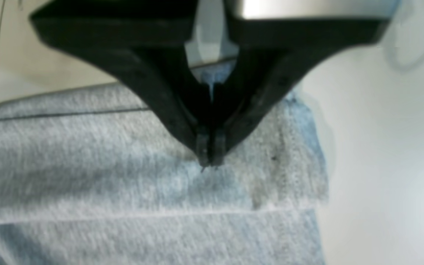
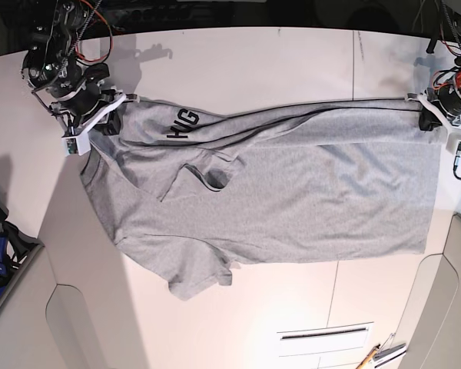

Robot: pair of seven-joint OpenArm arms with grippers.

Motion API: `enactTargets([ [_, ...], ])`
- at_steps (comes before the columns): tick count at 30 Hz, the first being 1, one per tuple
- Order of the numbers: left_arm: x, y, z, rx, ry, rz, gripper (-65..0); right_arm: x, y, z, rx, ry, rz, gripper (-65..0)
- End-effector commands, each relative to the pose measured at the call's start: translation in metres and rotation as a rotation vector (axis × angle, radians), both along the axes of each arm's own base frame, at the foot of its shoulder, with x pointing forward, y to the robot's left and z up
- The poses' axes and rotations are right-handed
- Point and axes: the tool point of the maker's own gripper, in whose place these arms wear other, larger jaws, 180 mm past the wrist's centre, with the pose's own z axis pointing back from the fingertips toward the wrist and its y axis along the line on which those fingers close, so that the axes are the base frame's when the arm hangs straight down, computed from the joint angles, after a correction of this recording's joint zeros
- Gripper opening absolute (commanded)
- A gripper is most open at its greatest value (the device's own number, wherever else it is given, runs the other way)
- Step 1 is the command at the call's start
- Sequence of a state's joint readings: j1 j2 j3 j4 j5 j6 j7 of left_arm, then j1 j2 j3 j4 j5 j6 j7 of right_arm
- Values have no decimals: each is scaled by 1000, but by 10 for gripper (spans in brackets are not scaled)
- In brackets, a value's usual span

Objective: Fold the T-shirt properly
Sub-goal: 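Pull the shirt edge taut between both grippers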

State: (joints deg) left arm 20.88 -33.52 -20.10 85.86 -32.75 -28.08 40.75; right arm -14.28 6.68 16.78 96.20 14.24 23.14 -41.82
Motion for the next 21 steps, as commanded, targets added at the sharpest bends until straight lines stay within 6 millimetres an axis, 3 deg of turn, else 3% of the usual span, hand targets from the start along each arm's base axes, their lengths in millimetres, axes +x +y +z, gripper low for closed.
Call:
enactTargets([
  [1, -6, 9, 0, 37, 51, 0, -650, -3, -8, 3, -27, -2, 7, -650],
  [7, -31, 7, -11, 11, 129, 10, -650, -29, -34, -8, -103, 72, 32, -650],
  [11, -57, 5, -20, -30, 177, 34, -650, -42, -45, -12, -119, 118, 28, -650],
  [21, -105, 4, -34, -43, 277, 50, -650, -72, -41, -11, -57, 193, 39, -650],
])
